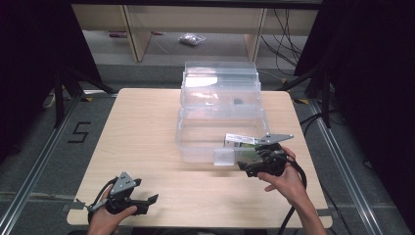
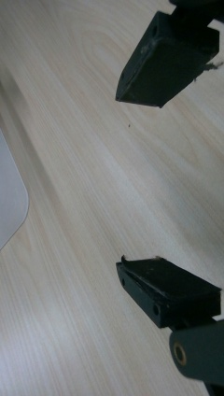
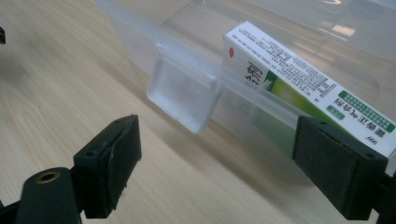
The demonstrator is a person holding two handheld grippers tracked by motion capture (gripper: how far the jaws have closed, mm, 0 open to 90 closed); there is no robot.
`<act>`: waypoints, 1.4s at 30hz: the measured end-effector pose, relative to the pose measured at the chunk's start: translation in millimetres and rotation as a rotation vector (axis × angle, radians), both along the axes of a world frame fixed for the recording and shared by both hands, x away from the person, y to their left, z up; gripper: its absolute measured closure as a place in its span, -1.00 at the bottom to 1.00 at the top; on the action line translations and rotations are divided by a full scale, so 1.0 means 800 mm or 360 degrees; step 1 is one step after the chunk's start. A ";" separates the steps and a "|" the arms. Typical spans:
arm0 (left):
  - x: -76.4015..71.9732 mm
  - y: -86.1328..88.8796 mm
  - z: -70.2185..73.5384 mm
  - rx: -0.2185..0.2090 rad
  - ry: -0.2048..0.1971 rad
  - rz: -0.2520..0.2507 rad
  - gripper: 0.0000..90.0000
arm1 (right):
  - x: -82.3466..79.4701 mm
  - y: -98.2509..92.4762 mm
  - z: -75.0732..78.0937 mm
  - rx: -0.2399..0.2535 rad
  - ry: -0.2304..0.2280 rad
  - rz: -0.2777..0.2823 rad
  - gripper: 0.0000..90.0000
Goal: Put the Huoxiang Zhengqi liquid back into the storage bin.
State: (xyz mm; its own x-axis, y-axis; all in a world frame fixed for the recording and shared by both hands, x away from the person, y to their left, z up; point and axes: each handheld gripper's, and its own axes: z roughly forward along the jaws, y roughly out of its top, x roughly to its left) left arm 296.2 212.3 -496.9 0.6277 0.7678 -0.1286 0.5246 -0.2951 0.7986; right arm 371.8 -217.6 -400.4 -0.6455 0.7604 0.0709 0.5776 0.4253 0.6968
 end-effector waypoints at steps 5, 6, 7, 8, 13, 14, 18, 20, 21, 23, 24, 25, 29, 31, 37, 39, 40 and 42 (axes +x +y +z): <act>-0.002 0.002 0.001 -0.0017 0.0005 0.0004 -0.67 | -0.010 0.005 -0.014 -0.0002 0.0005 -0.0026 -0.63; -0.002 0.004 0.003 0.0035 -0.0002 -0.0023 -0.67 | -0.011 0.006 -0.014 0.0002 0.0009 -0.0027 -0.63; -0.003 0.001 0.002 -0.0016 -0.0004 0.0001 -0.67 | -0.012 0.006 -0.016 -0.0005 0.0020 -0.0029 -0.63; -0.003 0.001 0.002 -0.0005 -0.0011 -0.0003 -0.67 | -0.014 0.008 -0.018 0.0006 0.0015 -0.0033 -0.63; -0.005 0.000 0.003 -0.0006 -0.0018 0.0004 -0.67 | -0.020 0.008 -0.023 0.0020 0.0007 -0.0042 -0.63; -0.005 0.001 0.003 0.0005 -0.0019 -0.0001 -0.67 | -0.023 0.009 -0.025 0.0026 0.0016 -0.0043 -0.63; -0.005 0.004 0.005 0.0049 -0.0017 -0.0016 -0.67 | -0.031 0.008 -0.028 0.0059 0.0025 -0.0066 -0.63; -0.005 0.004 0.005 0.0047 -0.0018 -0.0012 -0.67 | -0.034 0.006 -0.031 0.0080 -0.0010 -0.0047 -0.63; -0.005 0.004 0.005 0.0047 -0.0017 -0.0016 -0.67 | -0.034 0.004 -0.032 0.0069 -0.0035 -0.0028 -0.63; -0.005 0.004 0.004 0.0047 -0.0016 -0.0016 -0.67 | -0.036 0.003 -0.035 0.0083 -0.0037 -0.0041 -0.63; -0.004 0.004 0.004 0.0048 -0.0014 -0.0017 -0.67 | -0.037 0.002 -0.037 0.0089 -0.0054 -0.0044 -0.64; -0.004 0.004 0.004 0.0050 -0.0012 -0.0023 -0.67 | -0.038 0.001 -0.039 0.0099 -0.0039 -0.0031 -0.64; -0.004 0.004 0.004 0.0057 -0.0012 -0.0031 -0.67 | -0.043 -0.003 -0.046 0.0110 -0.0048 -0.0045 -0.64; -0.004 0.004 0.004 0.0049 -0.0011 -0.0022 -0.67 | -0.046 -0.005 -0.051 0.0118 -0.0042 -0.0047 -0.64; -0.004 0.003 0.004 0.0050 -0.0014 -0.0019 -0.67 | -0.056 -0.011 -0.061 0.0165 -0.0005 -0.0070 -0.64; -0.004 0.003 0.004 0.0048 -0.0021 -0.0019 -0.67 | -0.058 -0.014 -0.063 0.0189 -0.0026 -0.0058 -0.64; -0.004 0.003 0.004 0.0050 -0.0019 -0.0019 -0.67 | -0.059 -0.016 -0.063 0.0158 -0.0058 -0.0057 -0.64; -0.004 0.004 0.004 0.0055 -0.0011 -0.0028 -0.67 | -0.062 -0.016 -0.064 0.0192 -0.0029 -0.0063 -0.64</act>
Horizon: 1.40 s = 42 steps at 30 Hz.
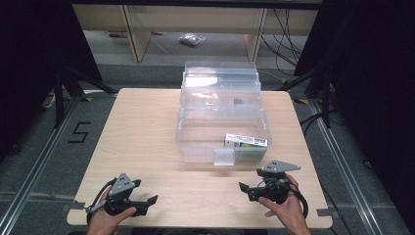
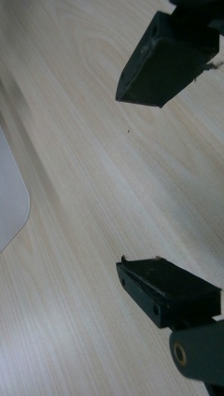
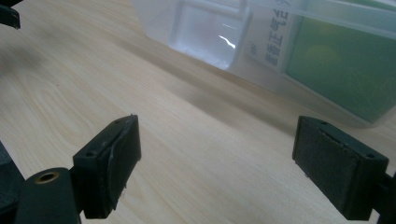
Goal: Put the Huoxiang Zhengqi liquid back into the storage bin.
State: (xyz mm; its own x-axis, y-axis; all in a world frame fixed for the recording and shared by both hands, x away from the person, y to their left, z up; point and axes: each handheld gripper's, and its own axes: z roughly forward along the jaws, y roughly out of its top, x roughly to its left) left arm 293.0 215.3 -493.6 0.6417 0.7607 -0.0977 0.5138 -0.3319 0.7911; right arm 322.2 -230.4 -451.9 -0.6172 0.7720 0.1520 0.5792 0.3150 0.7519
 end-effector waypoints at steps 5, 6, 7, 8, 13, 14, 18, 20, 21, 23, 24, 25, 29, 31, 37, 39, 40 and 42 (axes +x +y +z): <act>0.000 0.000 0.000 0.0006 0.0001 -0.0003 -0.67 | -0.008 -0.004 -0.004 0.0013 0.0013 -0.0005 -0.64; -0.001 -0.004 -0.001 -0.0050 -0.0005 0.0029 -0.67 | -0.009 -0.004 -0.005 0.0025 0.0024 0.0002 -0.64; -0.001 -0.005 -0.002 -0.0062 -0.0011 0.0038 -0.67 | -0.010 -0.006 -0.005 -0.0007 0.0002 0.0006 -0.64; -0.001 -0.005 -0.002 -0.0066 -0.0013 0.0035 -0.67 | -0.014 -0.005 -0.009 0.0031 0.0032 0.0003 -0.64; -0.001 -0.005 -0.001 -0.0058 -0.0004 0.0032 -0.67 | -0.019 -0.007 -0.016 0.0040 0.0061 0.0003 -0.64; -0.001 -0.005 -0.002 -0.0061 -0.0010 0.0035 -0.67 | -0.019 -0.009 -0.015 0.0000 0.0034 0.0019 -0.64; -0.001 -0.004 -0.002 -0.0045 -0.0012 0.0032 -0.67 | -0.026 -0.009 -0.020 0.0025 0.0055 0.0038 -0.64; -0.001 -0.004 -0.002 -0.0040 -0.0010 0.0029 -0.67 | -0.029 -0.011 -0.021 0.0021 0.0041 0.0039 -0.64; -0.001 -0.004 -0.002 -0.0040 -0.0011 0.0028 -0.67 | -0.032 -0.010 -0.021 0.0046 0.0073 0.0025 -0.64; -0.001 -0.004 -0.001 -0.0037 -0.0004 0.0020 -0.67 | -0.034 -0.012 -0.023 0.0059 0.0088 0.0037 -0.64; -0.001 -0.004 -0.001 -0.0039 -0.0011 0.0029 -0.67 | -0.033 -0.014 -0.024 0.0035 0.0037 0.0045 -0.64; -0.001 -0.004 -0.002 -0.0040 -0.0013 0.0029 -0.67 | -0.035 -0.014 -0.026 0.0053 0.0077 0.0037 -0.64; -0.001 -0.005 -0.002 -0.0033 -0.0010 0.0024 -0.67 | -0.039 -0.018 -0.030 0.0019 0.0063 0.0028 -0.64; -0.001 -0.005 -0.002 -0.0033 -0.0008 0.0023 -0.67 | -0.043 -0.017 -0.032 0.0081 0.0111 -0.0015 -0.64; 0.000 -0.004 -0.002 -0.0035 0.0001 0.0021 -0.67 | -0.046 -0.018 -0.035 0.0054 0.0094 0.0010 -0.64; 0.000 -0.004 -0.002 -0.0035 0.0004 0.0017 -0.67 | -0.046 -0.020 -0.036 0.0036 0.0089 0.0022 -0.64; 0.000 -0.004 -0.002 -0.0033 0.0004 0.0014 -0.67 | -0.046 -0.020 -0.035 0.0030 0.0089 0.0012 -0.64; 0.000 -0.004 -0.002 -0.0032 0.0001 0.0013 -0.67 | -0.048 -0.020 -0.035 0.0009 0.0070 0.0001 -0.64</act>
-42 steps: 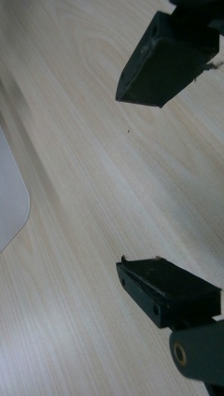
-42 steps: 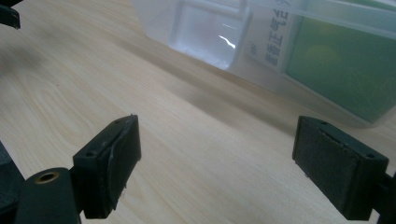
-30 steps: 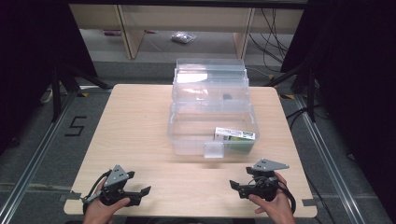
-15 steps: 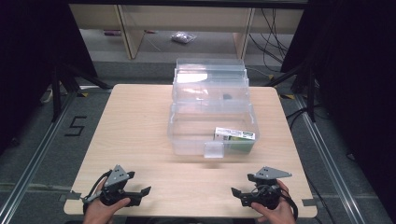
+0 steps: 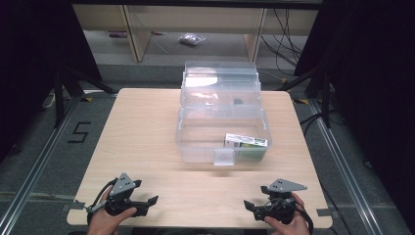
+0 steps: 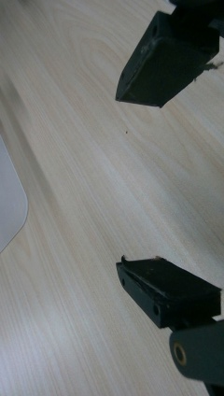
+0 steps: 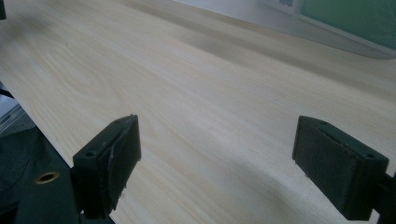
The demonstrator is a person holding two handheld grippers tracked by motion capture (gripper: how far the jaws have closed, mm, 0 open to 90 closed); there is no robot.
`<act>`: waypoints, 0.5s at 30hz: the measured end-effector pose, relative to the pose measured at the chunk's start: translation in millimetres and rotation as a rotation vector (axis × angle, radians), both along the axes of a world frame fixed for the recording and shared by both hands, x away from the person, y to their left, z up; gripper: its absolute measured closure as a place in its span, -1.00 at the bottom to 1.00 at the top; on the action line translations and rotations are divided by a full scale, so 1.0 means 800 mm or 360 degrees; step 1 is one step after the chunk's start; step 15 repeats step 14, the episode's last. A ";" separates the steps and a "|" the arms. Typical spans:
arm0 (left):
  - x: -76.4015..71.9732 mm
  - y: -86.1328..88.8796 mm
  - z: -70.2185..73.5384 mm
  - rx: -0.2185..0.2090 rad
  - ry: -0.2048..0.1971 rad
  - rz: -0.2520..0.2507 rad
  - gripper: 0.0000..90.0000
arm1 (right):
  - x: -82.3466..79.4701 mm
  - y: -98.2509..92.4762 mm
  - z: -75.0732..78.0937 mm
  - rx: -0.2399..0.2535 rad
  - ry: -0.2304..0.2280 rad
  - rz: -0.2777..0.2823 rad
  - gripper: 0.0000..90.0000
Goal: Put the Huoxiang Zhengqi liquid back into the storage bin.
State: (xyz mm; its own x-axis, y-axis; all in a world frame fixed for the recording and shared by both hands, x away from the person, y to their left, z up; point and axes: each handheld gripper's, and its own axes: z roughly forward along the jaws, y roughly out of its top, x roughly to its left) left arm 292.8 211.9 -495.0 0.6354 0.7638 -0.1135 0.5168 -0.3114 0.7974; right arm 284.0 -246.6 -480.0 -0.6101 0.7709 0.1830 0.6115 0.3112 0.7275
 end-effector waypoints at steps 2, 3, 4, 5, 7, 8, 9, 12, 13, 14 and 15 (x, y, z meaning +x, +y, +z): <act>0.000 0.000 0.000 -0.0002 0.0001 0.0002 -0.67 | 0.001 -0.001 -0.001 0.0013 0.0001 0.0047 -0.64; 0.000 0.000 0.000 -0.0002 0.0004 0.0003 -0.67 | -0.002 0.000 0.000 0.0007 -0.0002 -0.0011 -0.64; 0.000 0.000 0.000 -0.0002 0.0004 0.0003 -0.67 | -0.003 -0.001 0.000 0.0007 -0.0002 -0.0017 -0.64; 0.000 0.000 0.000 -0.0002 0.0004 0.0004 -0.67 | -0.003 -0.002 -0.001 -0.0007 -0.0013 -0.0012 -0.64; 0.000 0.000 0.000 -0.0002 0.0003 0.0003 -0.67 | -0.003 -0.002 -0.002 -0.0011 -0.0021 0.0000 -0.64; 0.000 0.000 0.000 -0.0002 0.0003 0.0003 -0.67 | -0.004 -0.003 -0.001 -0.0037 -0.0029 0.0002 -0.64; 0.000 0.000 0.000 -0.0003 0.0003 0.0001 -0.67 | -0.005 -0.001 -0.002 0.0010 0.0014 0.0000 -0.64; 0.000 0.000 0.000 -0.0005 0.0004 0.0003 -0.67 | -0.004 -0.002 -0.002 -0.0004 -0.0002 -0.0015 -0.64; 0.000 0.000 0.000 -0.0005 0.0004 0.0003 -0.67 | -0.005 -0.003 -0.001 -0.0016 0.0002 -0.0018 -0.64; 0.000 0.000 0.000 -0.0005 0.0003 0.0003 -0.67 | -0.003 -0.004 -0.002 -0.0013 -0.0021 -0.0003 -0.64; 0.000 0.000 0.000 -0.0005 0.0003 0.0003 -0.67 | -0.003 -0.004 -0.002 -0.0013 -0.0021 -0.0003 -0.64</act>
